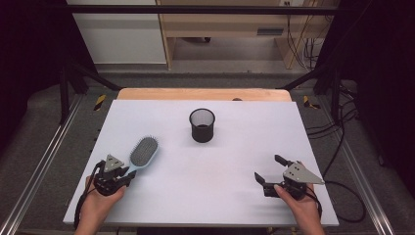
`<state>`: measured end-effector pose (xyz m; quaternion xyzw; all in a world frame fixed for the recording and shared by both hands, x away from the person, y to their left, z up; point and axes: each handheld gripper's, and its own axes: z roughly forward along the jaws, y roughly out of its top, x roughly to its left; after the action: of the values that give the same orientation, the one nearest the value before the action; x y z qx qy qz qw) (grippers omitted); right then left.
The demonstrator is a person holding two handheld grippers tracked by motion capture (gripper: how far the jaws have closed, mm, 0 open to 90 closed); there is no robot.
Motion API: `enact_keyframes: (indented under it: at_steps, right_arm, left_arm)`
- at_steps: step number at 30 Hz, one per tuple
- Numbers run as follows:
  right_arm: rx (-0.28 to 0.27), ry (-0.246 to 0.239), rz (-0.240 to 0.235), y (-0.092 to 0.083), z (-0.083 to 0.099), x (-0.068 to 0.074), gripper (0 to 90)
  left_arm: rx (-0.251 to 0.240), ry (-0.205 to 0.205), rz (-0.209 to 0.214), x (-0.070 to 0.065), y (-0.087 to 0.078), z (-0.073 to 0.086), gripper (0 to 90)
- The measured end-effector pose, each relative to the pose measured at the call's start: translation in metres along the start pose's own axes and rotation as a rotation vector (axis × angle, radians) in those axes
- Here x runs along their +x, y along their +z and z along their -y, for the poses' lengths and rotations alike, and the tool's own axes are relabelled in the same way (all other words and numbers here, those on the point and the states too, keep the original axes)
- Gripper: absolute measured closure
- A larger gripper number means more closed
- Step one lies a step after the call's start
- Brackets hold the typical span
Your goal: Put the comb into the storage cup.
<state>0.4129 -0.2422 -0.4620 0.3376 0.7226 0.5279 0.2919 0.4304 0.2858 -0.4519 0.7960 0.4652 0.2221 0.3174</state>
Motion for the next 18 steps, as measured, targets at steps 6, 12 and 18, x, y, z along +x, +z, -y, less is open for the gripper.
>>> enact_keyframes:
  at_steps: [6, 12, 18]
  right_arm:
    - [0.001, 0.007, -0.001, 0.001, 0.000, 0.001, 6.2]
    - [-0.016, 0.062, -0.020, 0.002, -0.006, 0.007, 5.7]
    - [-0.010, 0.109, -0.039, 0.010, -0.019, 0.019, 5.1]
  left_arm:
    - [-0.061, 0.031, 0.017, -0.011, -0.006, -0.015, 69.3]
    - [-0.135, 0.061, 0.046, -0.026, -0.012, -0.038, 69.3]
    - [-0.194, 0.082, 0.082, -0.038, -0.014, -0.059, 69.3]
